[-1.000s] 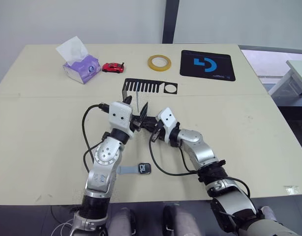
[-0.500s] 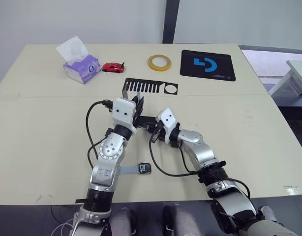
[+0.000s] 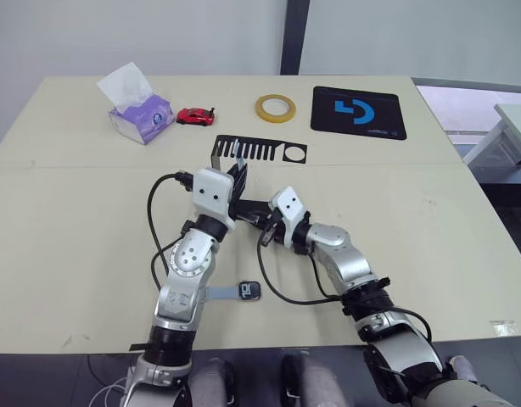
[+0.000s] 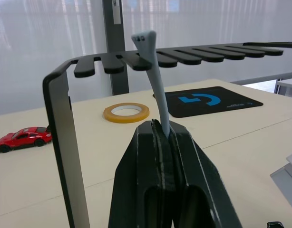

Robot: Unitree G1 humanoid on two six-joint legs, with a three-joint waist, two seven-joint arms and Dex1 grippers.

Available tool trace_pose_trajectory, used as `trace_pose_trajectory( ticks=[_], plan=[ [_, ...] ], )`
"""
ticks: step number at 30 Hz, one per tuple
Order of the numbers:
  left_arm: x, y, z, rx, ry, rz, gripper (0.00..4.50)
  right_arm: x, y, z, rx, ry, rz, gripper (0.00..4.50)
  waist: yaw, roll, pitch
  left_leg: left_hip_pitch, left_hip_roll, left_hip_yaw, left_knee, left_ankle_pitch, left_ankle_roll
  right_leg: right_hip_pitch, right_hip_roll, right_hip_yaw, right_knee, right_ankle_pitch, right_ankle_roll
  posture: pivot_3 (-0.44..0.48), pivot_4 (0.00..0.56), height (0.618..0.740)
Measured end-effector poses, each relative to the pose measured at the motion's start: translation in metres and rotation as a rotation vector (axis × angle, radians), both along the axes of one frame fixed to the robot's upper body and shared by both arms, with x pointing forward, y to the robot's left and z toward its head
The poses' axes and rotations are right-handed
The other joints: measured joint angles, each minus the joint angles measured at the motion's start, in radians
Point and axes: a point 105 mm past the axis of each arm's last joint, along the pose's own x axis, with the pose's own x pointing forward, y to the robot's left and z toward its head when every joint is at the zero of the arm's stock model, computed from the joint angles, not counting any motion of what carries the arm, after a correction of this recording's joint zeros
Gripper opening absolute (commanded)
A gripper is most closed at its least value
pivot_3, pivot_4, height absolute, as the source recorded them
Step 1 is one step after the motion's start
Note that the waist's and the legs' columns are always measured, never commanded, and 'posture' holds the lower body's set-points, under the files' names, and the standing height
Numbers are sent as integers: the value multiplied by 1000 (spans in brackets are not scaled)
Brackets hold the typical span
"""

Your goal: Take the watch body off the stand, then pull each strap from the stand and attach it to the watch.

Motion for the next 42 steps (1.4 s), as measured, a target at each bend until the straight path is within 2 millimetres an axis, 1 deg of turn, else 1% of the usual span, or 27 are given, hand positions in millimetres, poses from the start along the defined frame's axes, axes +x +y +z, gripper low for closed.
trace_pose_trajectory(
  ticks=[4,9,13,16,18,20,21,22,26,28,29,31,33,34,36,39,41,42],
  plan=[
    [-3,0,1,8,-16,-17,30,0,0,0,0,0,0,0,0,0,0,0,0,0,0,0,0,0,0,0,0,0,0,0,150,740],
    [-8,5,-5,31,-9,-20,30,0,0,0,0,0,2,0,0,0,0,0,0,0,0,0,0,0,0,0,0,0,0,0,150,740],
    [-21,10,-4,70,-51,-41,30,0,0,0,-1,-1,2,0,-1,0,0,0,0,0,0,0,0,0,0,0,0,0,0,0,150,740],
    [-26,14,-5,92,-66,-47,30,0,0,0,-1,0,1,0,-1,0,0,0,0,0,0,0,0,0,0,0,-1,0,0,0,150,740],
    [-33,20,-10,89,-52,-82,30,0,0,0,0,0,2,0,-2,0,0,0,0,0,0,0,0,0,-1,0,-1,0,0,0,150,740],
    [-35,25,-14,95,-36,-96,30,0,0,0,0,0,2,0,-2,0,0,0,0,0,0,0,0,0,-1,0,-2,0,0,0,150,740],
    [-38,32,-15,101,-30,-110,30,0,0,0,-1,0,2,0,-2,0,0,0,0,0,0,0,0,0,-1,0,-4,0,0,0,150,740],
    [-43,40,-12,89,-35,-141,30,-1,0,0,0,1,8,0,-2,0,0,0,0,0,-1,0,0,0,-1,0,-4,0,0,0,150,740],
    [-57,60,1,31,-29,-271,30,-9,-8,-1,-2,23,57,0,-1,0,0,-1,0,-1,-1,0,0,0,-1,0,-6,0,0,0,150,740],
    [-61,69,0,26,8,-325,30,-16,-12,-2,8,34,88,0,-1,0,0,-2,0,-1,-1,0,0,0,-1,-1,-6,0,0,0,150,740],
    [-65,76,1,23,42,-369,30,-22,-16,-1,18,39,112,0,-2,1,0,-2,1,-2,-1,0,0,-1,-1,-1,-6,0,0,0,150,740],
    [-72,88,6,27,90,-456,30,-32,-29,8,48,12,146,0,-1,1,1,-3,0,-3,-1,0,0,-1,-1,-2,-7,0,0,0,150,740],
    [-79,94,10,44,130,-547,30,-44,-47,25,69,-41,180,0,1,1,1,-3,0,-3,-1,-1,0,0,-1,-2,-8,0,0,0,150,740],
    [-81,96,10,54,145,-569,30,-48,-53,29,75,-55,185,0,1,1,1,-3,0,-3,-1,-1,0,0,-1,-3,-9,0,0,0,150,740],
    [-85,103,9,72,194,-631,30,-64,-76,39,96,-70,186,0,3,1,1,-3,0,-4,-2,-1,0,0,-1,-3,-9,0,0,0,150,740],
    [-88,115,11,83,232,-670,30,-83,-113,42,112,-47,138,0,3,1,1,-3,0,-4,-3,-1,0,0,-1,-3,-10,0,0,0,150,740],
    [-92,113,13,85,249,-730,0,-96,-131,45,136,-14,104,655,3,1,1,-3,0,-4,-4,-2,0,0,-1,-2,-10,0,0,0,150,740],
    [-94,111,13,80,254,-759,0,-101,-138,46,148,0,89,899,2,1,1,-2,0,-3,-4,-2,-1,0,0,-2,-10,0,0,0,150,740]
  ],
)
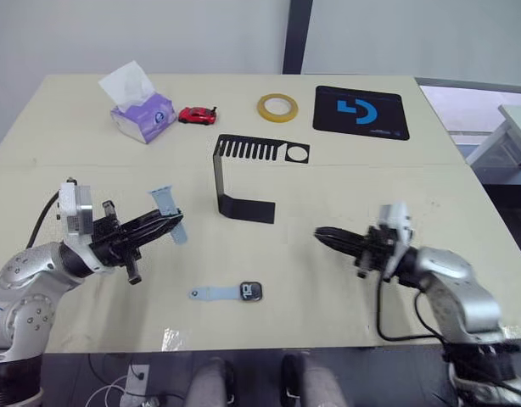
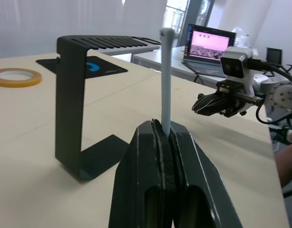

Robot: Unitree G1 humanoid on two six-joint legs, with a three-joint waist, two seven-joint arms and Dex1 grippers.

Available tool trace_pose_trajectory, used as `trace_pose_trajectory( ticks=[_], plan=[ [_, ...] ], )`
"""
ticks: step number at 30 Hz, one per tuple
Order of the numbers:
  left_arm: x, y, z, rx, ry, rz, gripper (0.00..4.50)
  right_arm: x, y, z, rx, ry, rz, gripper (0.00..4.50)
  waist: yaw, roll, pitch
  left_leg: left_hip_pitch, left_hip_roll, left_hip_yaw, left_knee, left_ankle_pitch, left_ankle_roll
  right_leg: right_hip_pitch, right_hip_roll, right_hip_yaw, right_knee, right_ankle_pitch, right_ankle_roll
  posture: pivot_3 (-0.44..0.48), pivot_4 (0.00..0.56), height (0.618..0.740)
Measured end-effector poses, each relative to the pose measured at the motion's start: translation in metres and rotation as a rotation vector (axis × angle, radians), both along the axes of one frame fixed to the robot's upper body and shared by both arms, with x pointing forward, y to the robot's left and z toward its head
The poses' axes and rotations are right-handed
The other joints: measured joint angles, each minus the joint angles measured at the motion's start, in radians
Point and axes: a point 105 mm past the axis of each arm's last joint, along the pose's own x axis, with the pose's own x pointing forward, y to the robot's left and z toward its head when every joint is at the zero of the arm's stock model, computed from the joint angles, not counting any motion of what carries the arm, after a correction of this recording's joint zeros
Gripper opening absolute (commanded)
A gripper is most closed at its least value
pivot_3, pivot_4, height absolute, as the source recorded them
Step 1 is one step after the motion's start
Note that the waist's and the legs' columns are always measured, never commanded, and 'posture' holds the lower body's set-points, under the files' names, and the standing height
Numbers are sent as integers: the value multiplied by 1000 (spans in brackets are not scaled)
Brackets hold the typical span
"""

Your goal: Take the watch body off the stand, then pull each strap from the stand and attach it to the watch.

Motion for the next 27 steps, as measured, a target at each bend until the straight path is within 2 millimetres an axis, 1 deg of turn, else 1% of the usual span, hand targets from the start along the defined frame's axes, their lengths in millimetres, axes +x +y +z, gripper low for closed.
trace_pose_trajectory(
  ticks=[2,4,5,6,7,8,10,12,15,17,20,27],
  plan=[
    [-1,-11,-1,-5,18,-70,0,-12,-10,0,13,40,-24,1782,1,0,0,0,0,0,-1,0,0,0,0,0,0,0,0,0,150,740],
    [-1,-22,-1,-23,32,-129,0,-21,-13,3,47,69,-40,2697,2,0,0,0,0,0,-1,0,0,0,0,0,0,0,0,0,150,740],
    [-2,-30,-1,-33,34,-165,0,-25,-13,5,71,86,-40,3237,2,0,0,0,0,0,-1,0,0,0,0,0,0,0,0,0,150,740],
    [-2,-43,0,-54,44,-223,0,-32,-11,12,138,126,-37,3634,3,0,0,0,-1,0,-1,1,0,0,0,0,0,0,0,0,150,740],
    [-3,-51,0,-66,52,-259,0,-37,-7,18,181,145,-17,4222,3,0,0,0,-1,0,-1,1,0,0,0,1,1,0,0,0,150,740],
    [-2,-58,0,-74,66,-290,0,-42,-1,26,220,157,7,4477,1,0,0,0,-1,0,-1,1,0,0,0,1,1,0,0,0,150,740],
    [-2,-71,0,-79,91,-342,0,-50,14,36,277,172,61,4477,0,0,0,1,0,-1,-1,1,0,0,1,1,1,0,0,0,150,740],
    [0,-83,-1,-90,119,-391,0,-57,31,41,330,200,114,4477,1,0,0,1,-1,-1,-1,1,0,0,1,1,1,0,0,0,150,740],
    [3,-93,-2,-107,138,-426,0,-57,45,45,410,234,150,4477,2,0,0,0,-1,-1,0,1,0,0,2,1,1,0,0,0,150,740],
    [6,-98,-3,-111,154,-454,0,-56,59,53,479,252,195,4477,2,0,0,0,-1,0,0,1,0,0,2,1,1,0,0,0,150,740],
    [2,-108,-6,-102,184,-514,0,-55,79,64,528,262,253,4477,2,0,0,0,-1,-1,0,2,0,0,2,1,1,0,0,0,150,740],
    [-1,-113,-8,-100,220,-554,0,-51,94,66,504,272,282,4477,2,0,0,-1,-1,-1,2,2,1,0,2,1,1,0,0,0,150,740]
  ],
)
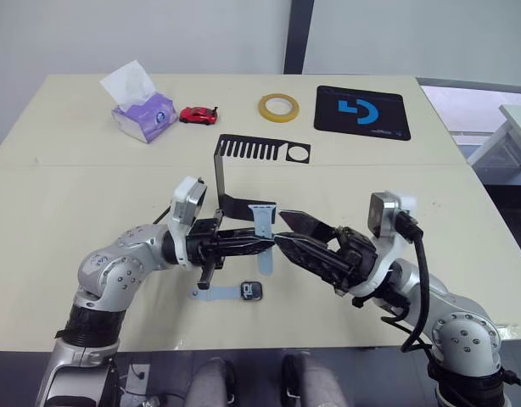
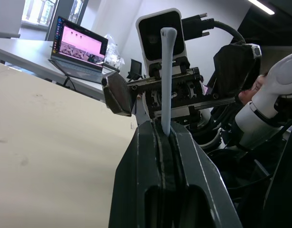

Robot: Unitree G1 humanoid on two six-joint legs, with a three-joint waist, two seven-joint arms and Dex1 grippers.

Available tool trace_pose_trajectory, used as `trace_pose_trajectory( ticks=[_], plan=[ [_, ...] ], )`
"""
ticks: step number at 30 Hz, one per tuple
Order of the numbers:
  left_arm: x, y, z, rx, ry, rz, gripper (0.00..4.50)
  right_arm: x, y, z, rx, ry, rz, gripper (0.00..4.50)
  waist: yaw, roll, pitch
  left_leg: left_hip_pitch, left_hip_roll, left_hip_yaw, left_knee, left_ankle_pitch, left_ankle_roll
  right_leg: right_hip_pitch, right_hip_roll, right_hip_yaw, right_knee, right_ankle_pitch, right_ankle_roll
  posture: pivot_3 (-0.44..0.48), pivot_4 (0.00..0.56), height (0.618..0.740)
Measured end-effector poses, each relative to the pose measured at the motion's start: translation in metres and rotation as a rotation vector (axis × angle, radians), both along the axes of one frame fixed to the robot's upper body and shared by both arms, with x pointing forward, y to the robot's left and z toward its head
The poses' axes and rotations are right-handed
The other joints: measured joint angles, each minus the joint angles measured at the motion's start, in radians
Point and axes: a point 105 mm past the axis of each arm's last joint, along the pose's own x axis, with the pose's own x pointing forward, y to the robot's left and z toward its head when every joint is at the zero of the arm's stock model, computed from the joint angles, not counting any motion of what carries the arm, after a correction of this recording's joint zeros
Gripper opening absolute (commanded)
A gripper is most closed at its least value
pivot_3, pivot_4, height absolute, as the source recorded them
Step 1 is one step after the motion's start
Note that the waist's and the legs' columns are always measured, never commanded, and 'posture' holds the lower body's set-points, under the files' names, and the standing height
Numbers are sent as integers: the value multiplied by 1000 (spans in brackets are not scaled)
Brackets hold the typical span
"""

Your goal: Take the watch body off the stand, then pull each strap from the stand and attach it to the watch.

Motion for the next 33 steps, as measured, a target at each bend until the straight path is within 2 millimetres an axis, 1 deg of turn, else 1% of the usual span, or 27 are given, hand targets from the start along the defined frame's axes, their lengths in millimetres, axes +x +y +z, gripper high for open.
trace_pose_trajectory(
  ticks=[3,4,5,6,11,16,22,33],
  plan=[
    [-1,-2,0,-8,11,-8,0,2,3,-3,-7,9,7,3765,1,0,0,0,0,0,0,0,0,0,0,0,0,0,0,0,150,740],
    [-1,-4,0,-16,16,-12,0,2,4,-5,-9,15,12,3202,0,0,0,0,0,0,0,0,0,0,0,0,0,0,0,0,150,740],
    [-2,-5,-1,-21,27,-14,0,2,5,-5,-9,13,17,2533,0,0,0,0,0,0,0,0,0,0,0,0,0,0,0,0,150,740],
    [-2,-6,-1,-25,38,-14,0,3,6,-4,-5,8,17,2225,0,0,0,0,0,0,0,0,0,0,0,0,0,0,0,0,150,740],
    [-5,-6,-6,-23,70,-11,0,5,8,4,27,-15,19,2225,-1,0,0,0,1,-1,0,0,0,0,0,0,0,0,0,0,150,740],
    [-8,-10,-4,-34,63,-18,0,8,10,2,34,0,28,2225,0,0,0,0,0,0,1,0,0,0,0,0,0,0,0,0,150,740],
    [-7,-10,0,-65,83,-6,0,7,13,1,33,4,44,2225,0,0,0,0,0,-1,1,0,0,0,0,0,0,0,0,0,150,740],
    [-6,-11,-4,-65,104,13,0,8,15,4,63,7,48,2225,0,0,0,0,0,-1,1,0,0,0,0,0,0,0,0,0,150,740]
  ],
)
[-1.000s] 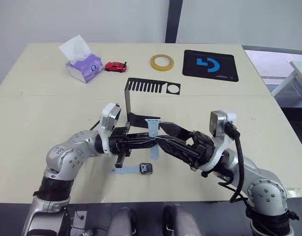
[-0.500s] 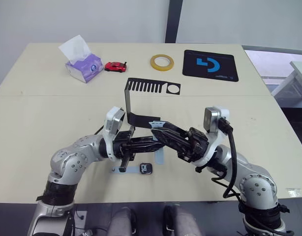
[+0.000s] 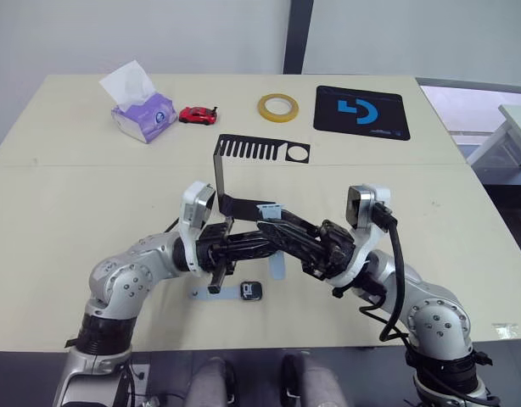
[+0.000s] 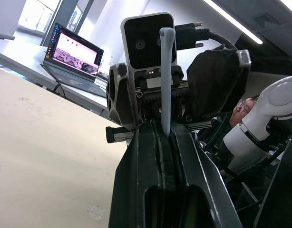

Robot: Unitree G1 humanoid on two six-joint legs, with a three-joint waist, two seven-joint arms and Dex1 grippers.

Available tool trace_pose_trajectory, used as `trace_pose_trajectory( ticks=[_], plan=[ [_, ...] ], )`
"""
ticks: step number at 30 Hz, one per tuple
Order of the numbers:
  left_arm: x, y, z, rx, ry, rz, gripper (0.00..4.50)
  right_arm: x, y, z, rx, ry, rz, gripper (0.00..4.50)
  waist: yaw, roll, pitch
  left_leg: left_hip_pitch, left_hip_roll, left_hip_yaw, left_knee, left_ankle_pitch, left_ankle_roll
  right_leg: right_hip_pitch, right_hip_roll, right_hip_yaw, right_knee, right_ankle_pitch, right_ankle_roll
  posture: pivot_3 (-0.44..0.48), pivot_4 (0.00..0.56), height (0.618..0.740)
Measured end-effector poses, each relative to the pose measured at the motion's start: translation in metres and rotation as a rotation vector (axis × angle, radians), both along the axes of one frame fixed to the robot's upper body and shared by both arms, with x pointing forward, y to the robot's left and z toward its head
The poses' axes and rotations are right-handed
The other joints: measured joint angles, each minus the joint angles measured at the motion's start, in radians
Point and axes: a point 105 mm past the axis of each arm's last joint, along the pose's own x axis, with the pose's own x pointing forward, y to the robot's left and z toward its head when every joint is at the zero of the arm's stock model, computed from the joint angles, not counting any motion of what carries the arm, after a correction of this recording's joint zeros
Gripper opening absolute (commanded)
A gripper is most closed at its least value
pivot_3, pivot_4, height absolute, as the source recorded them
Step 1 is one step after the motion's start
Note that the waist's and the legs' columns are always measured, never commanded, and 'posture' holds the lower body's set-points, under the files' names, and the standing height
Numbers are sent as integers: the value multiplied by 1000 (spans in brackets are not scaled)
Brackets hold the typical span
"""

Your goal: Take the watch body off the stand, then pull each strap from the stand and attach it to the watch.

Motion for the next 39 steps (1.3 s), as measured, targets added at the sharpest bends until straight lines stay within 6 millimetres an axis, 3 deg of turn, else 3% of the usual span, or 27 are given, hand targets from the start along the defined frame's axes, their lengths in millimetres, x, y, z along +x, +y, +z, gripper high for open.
trace_pose_trajectory(
  ticks=[31,34,37,39],
  plan=[
    [-2,-1,-4,-9,18,11,0,3,-1,-6,-22,20,-5,2225,0,0,0,0,0,0,0,0,0,0,0,0,0,0,0,0,150,740],
    [-2,-1,-4,-9,19,11,0,4,-1,-6,-22,22,-6,1569,0,0,0,0,0,0,0,0,0,0,0,0,0,0,0,0,150,740],
    [-2,-1,-4,-10,18,11,0,4,-1,-6,-21,23,-8,89,0,0,0,0,0,0,0,0,0,0,0,0,0,0,0,0,150,740],
    [-2,-1,-4,-10,17,13,0,4,-1,-6,-20,21,-6,33,0,0,0,0,0,0,0,0,0,0,0,0,0,0,0,0,150,740]
  ],
)
